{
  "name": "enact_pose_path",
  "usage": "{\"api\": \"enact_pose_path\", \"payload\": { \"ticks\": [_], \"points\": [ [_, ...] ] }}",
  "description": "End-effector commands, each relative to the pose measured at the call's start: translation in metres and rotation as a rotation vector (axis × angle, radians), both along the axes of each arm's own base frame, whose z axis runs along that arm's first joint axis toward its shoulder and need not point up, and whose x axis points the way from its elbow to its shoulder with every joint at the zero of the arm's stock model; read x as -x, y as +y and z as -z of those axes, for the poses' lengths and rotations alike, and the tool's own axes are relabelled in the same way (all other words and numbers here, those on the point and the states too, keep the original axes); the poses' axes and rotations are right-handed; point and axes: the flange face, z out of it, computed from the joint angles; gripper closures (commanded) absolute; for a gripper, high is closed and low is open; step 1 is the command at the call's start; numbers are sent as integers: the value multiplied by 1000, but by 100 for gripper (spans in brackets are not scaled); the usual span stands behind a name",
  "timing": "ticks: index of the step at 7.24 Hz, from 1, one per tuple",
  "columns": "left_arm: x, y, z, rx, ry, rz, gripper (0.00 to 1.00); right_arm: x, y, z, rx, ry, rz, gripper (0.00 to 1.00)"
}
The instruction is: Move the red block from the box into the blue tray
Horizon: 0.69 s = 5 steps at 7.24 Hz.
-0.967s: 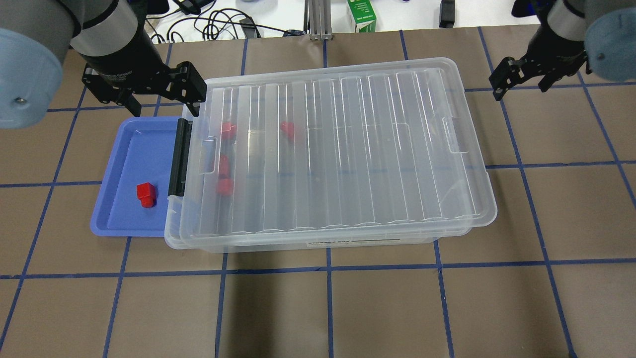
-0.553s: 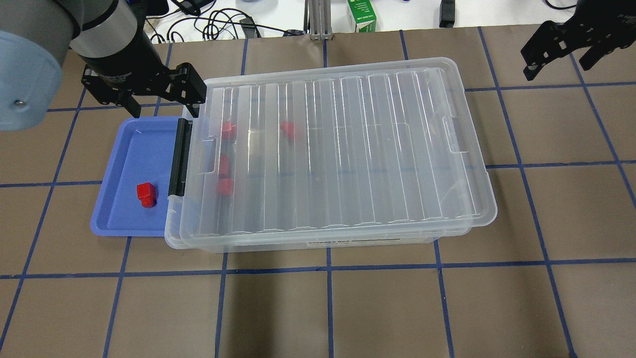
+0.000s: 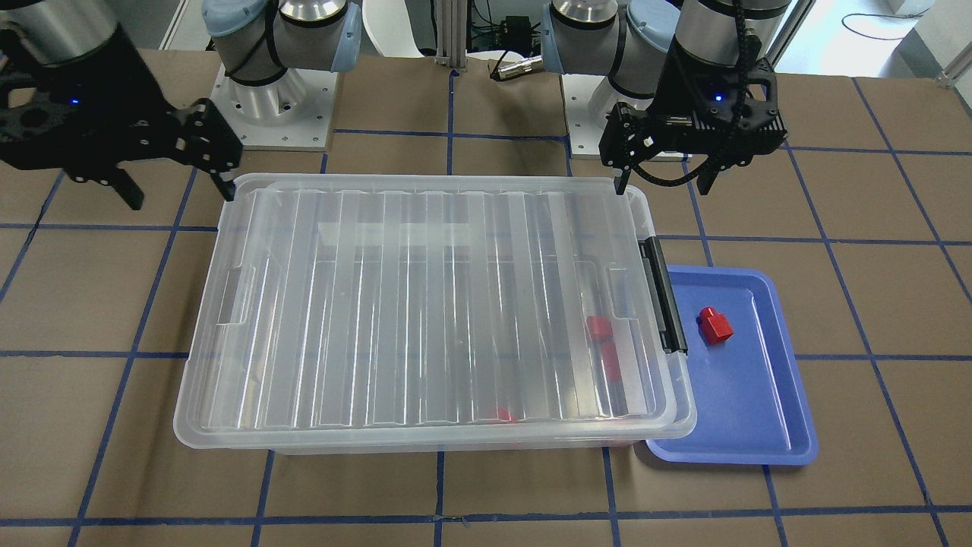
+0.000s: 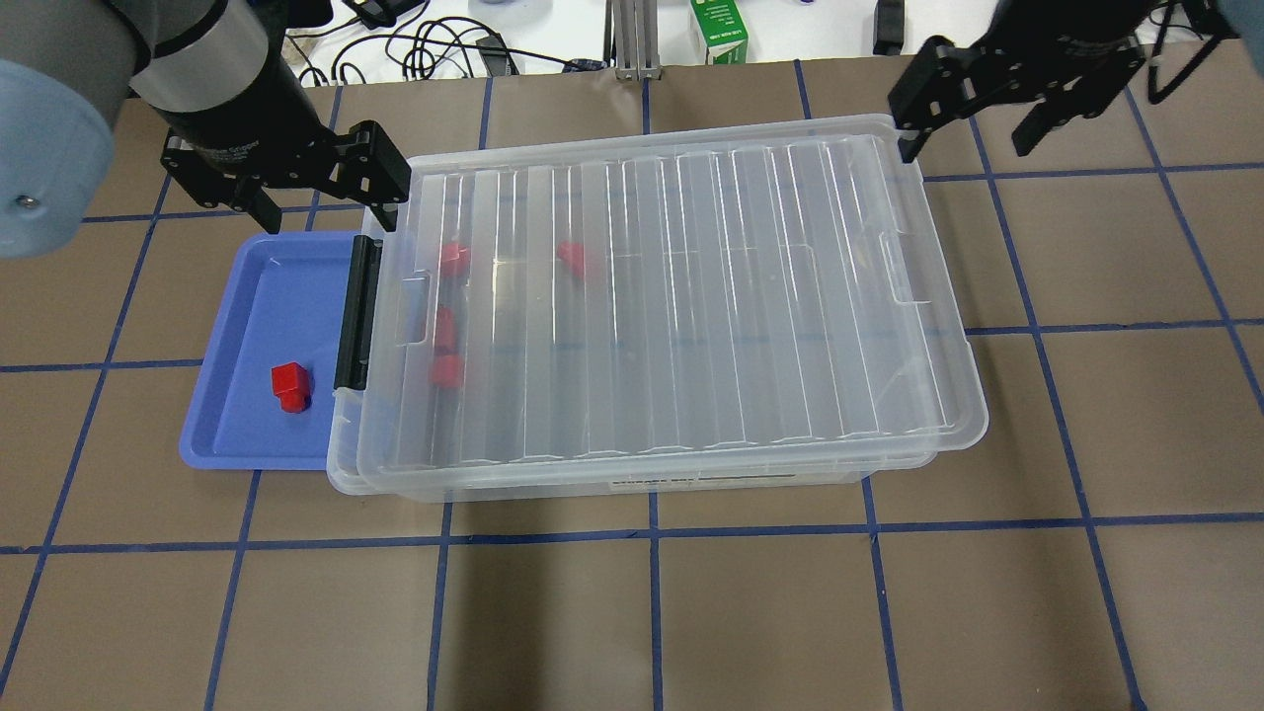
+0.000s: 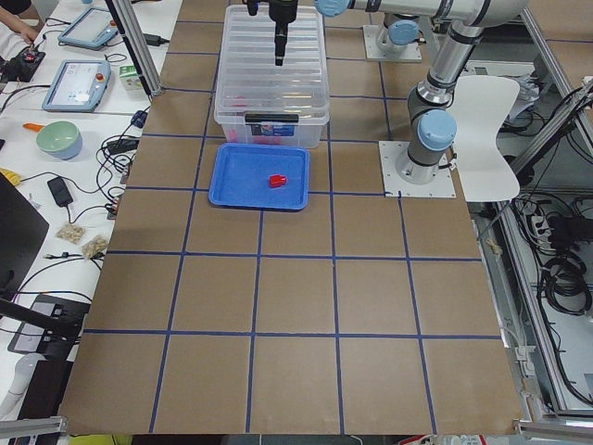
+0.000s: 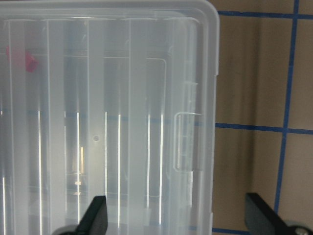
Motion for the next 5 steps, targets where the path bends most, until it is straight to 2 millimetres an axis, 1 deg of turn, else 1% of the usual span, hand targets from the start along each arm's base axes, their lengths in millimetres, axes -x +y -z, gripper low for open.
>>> {"api": "enact_pose_path", "payload": {
  "ticks": [1, 2, 3, 4, 5],
  "points": [
    [-11, 7, -14, -16, 36, -12, 0, -33, 3, 9, -16, 38, -6, 0],
    [-15, 3, -13, -16, 39, -21, 0, -32, 0, 10, -5, 40, -7, 0],
    [-18, 5, -13, -17, 28, -9, 0, -30, -1, 11, -9, 39, -13, 0],
    [-14, 2, -9, -22, 40, -12, 0, -30, -1, 11, -11, 37, -12, 0],
    [-16, 1, -5, -30, 28, -15, 0, -29, 0, 13, -14, 37, -11, 0]
  ]
}}
